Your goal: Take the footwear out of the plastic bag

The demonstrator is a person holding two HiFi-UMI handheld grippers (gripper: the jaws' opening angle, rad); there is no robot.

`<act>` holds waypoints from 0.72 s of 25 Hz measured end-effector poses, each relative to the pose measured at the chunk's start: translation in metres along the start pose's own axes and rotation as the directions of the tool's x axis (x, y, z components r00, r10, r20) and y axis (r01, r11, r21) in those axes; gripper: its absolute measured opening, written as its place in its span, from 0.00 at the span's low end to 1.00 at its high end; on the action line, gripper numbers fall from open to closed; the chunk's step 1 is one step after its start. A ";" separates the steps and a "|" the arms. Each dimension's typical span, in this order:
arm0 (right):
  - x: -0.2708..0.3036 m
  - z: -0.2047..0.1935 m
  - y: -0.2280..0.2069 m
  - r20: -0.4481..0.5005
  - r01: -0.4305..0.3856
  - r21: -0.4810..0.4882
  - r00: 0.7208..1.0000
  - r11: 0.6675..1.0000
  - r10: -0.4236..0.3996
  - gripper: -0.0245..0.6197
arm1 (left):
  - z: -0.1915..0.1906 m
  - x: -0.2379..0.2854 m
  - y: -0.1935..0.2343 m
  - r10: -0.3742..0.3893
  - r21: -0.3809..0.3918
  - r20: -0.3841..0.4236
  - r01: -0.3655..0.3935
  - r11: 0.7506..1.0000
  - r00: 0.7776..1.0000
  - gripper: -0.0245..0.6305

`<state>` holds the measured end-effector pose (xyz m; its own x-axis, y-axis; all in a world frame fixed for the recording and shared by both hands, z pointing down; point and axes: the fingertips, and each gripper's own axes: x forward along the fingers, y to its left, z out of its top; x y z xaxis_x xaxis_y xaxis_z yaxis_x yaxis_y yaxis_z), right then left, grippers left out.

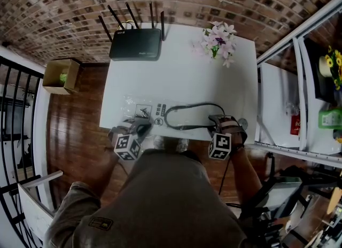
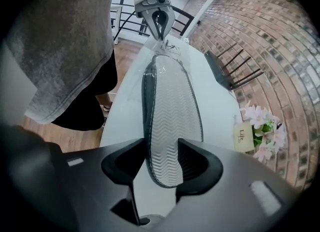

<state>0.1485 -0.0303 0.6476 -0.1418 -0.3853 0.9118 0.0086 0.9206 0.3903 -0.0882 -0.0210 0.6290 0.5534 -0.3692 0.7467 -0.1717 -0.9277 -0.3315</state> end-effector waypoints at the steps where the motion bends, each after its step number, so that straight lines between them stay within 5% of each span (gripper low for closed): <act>1: 0.000 -0.003 0.001 -0.004 0.001 0.005 1.000 1.000 -0.001 0.37 | -0.001 0.000 0.001 0.001 -0.001 -0.001 -0.001 1.000 1.000 0.04; 18: -0.010 -0.038 -0.002 -0.055 0.022 0.073 0.998 0.997 -0.018 0.32 | -0.016 -0.004 0.006 0.016 -0.021 -0.030 -0.017 1.000 0.999 0.04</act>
<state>0.1876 -0.0304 0.6423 -0.0870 -0.4045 0.9104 -0.0671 0.9142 0.3998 -0.1040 -0.0264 0.6331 0.5260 -0.3854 0.7581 -0.1982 -0.9225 -0.3313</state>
